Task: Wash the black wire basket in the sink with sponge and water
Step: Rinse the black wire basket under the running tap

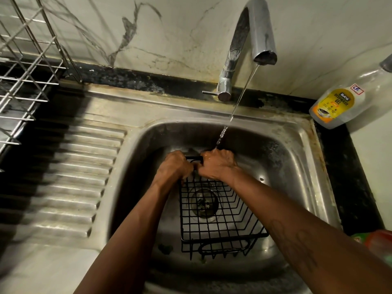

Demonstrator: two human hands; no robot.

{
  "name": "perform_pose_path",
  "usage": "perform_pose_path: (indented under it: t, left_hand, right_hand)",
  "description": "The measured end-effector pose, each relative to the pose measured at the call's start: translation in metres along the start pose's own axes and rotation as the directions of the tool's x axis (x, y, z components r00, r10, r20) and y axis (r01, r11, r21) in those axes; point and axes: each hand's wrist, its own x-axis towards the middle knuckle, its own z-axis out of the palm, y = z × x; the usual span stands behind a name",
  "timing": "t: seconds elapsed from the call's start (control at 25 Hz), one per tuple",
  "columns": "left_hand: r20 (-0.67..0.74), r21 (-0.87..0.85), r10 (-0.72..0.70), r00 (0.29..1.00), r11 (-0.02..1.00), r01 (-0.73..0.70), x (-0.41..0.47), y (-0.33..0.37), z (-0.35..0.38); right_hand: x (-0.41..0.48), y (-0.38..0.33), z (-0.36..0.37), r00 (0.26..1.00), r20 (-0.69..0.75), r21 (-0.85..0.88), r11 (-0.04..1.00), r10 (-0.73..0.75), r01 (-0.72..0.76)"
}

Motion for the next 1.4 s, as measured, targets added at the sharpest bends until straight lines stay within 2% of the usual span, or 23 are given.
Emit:
perform_pose_path:
  t: [0.08,0.24,0.36,0.48,0.6,0.68,0.76,0.88,0.96,1.04,1.08,1.24,1.28,1.36,1.4]
  left_hand:
    - [-0.003,-0.008,0.0,1.0,1.0,0.0,-0.001,-0.002,0.0]
    - [0.012,0.019,-0.01,1.0,1.0,0.01,-0.005,-0.006,-0.001]
    - [-0.02,0.003,0.018,1.0,1.0,-0.018,-0.008,-0.01,-0.003]
    - [-0.067,0.015,0.075,0.995,0.997,-0.075,-0.014,-0.01,-0.006]
    - [-0.008,0.001,0.014,1.0,1.0,-0.014,-0.016,-0.008,-0.009]
    - [0.046,0.089,0.015,0.999,0.996,-0.019,-0.018,-0.01,-0.012]
    - [0.016,0.212,0.066,0.998,0.975,-0.068,-0.017,-0.013,-0.011]
    - [-0.029,0.442,0.192,0.981,0.882,-0.159,-0.018,-0.008,-0.007]
    - [-0.041,0.48,0.305,0.952,0.841,-0.249,-0.013,-0.002,0.003]
    - [-0.05,0.453,0.416,0.908,0.819,-0.351,-0.01,0.0,0.013]
    - [-0.065,0.396,0.417,0.907,0.845,-0.36,-0.008,-0.003,0.017]
    - [-0.198,0.333,0.373,0.907,0.896,-0.295,-0.007,-0.013,0.029]
    - [-0.228,0.293,0.352,0.908,0.914,-0.281,-0.005,-0.015,0.029]
    - [-0.232,0.189,0.274,0.933,0.954,-0.233,0.0,-0.019,0.029]
    - [-0.237,0.161,0.259,0.936,0.961,-0.225,0.002,-0.021,0.03]
  right_hand:
    - [0.002,0.001,0.0,1.0,-0.01,0.021,1.0,0.021,-0.021]
    - [0.002,0.019,0.001,0.994,-0.03,0.172,0.98,0.106,-0.099]
    - [-0.008,0.027,-0.002,0.973,-0.154,0.282,0.952,0.17,-0.122]
    - [-0.011,0.029,-0.003,0.969,-0.201,0.287,0.954,0.146,-0.084]
    - [-0.005,0.024,-0.002,0.977,-0.198,0.301,0.953,0.081,-0.018]
    - [-0.004,0.024,0.001,0.981,-0.193,0.302,0.953,0.03,0.03]
    - [-0.006,0.03,0.003,0.981,-0.196,0.33,0.943,0.016,0.051]
    - [-0.006,0.03,0.004,0.978,-0.204,0.362,0.926,-0.033,0.107]
    - [-0.007,0.015,0.001,0.983,-0.156,0.482,0.861,-0.098,0.162]
    - [-0.009,0.005,0.004,0.977,-0.15,0.488,0.848,-0.152,0.207]
    - [-0.008,0.005,0.006,0.97,-0.179,0.431,0.873,-0.167,0.229]
    - [-0.019,0.014,0.0,0.951,-0.235,0.025,0.977,-0.202,0.214]
    - [-0.023,0.017,0.0,0.947,-0.26,-0.015,0.981,-0.188,0.191]
    - [-0.03,0.03,0.013,0.908,-0.405,0.098,0.983,-0.106,0.158]
    - [-0.034,0.034,0.025,0.86,-0.507,0.19,0.965,-0.06,0.179]
